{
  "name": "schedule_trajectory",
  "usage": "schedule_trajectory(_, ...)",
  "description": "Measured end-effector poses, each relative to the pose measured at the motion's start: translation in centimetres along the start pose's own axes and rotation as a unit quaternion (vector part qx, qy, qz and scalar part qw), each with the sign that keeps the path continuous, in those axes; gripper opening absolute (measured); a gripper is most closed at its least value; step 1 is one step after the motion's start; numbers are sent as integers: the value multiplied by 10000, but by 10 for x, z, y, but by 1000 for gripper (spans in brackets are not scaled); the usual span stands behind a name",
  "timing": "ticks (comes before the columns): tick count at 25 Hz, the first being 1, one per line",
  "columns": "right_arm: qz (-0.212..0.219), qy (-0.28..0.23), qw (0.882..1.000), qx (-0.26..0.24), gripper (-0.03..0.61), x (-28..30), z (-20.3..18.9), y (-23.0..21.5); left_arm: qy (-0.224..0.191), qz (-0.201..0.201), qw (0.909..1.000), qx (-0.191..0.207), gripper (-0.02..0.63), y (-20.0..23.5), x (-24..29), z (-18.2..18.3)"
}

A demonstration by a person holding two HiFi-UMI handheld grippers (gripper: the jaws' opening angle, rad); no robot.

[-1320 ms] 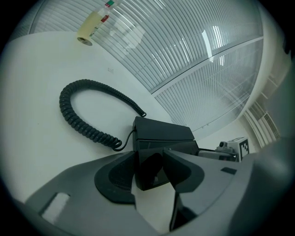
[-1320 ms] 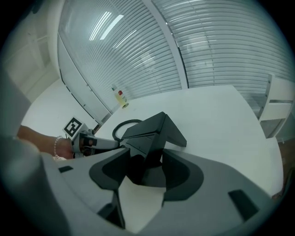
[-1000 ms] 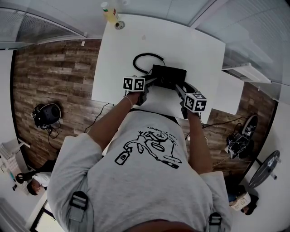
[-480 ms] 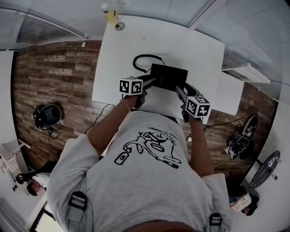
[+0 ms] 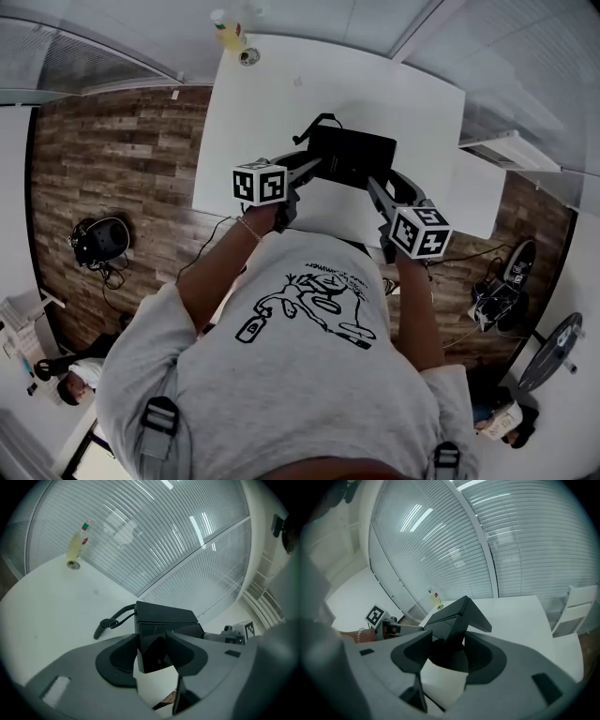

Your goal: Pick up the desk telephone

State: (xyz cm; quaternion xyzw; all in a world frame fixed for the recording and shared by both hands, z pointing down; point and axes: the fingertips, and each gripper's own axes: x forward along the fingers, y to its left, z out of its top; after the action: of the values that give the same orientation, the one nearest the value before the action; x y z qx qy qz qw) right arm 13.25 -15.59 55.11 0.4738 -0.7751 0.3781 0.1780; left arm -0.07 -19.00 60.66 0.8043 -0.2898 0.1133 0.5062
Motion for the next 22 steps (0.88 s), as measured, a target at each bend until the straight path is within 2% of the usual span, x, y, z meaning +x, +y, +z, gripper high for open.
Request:
schedule_trajectory(13, 179, -587, 9977, -293, 199, -56, 55, 50, -480, 93, 9977, 463, 175, -68, -62, 45)
schedule_trajectory(22, 265, -771, 9962, -318, 199, -79, 70, 67, -707, 93, 9947, 744, 175, -96, -85, 58)
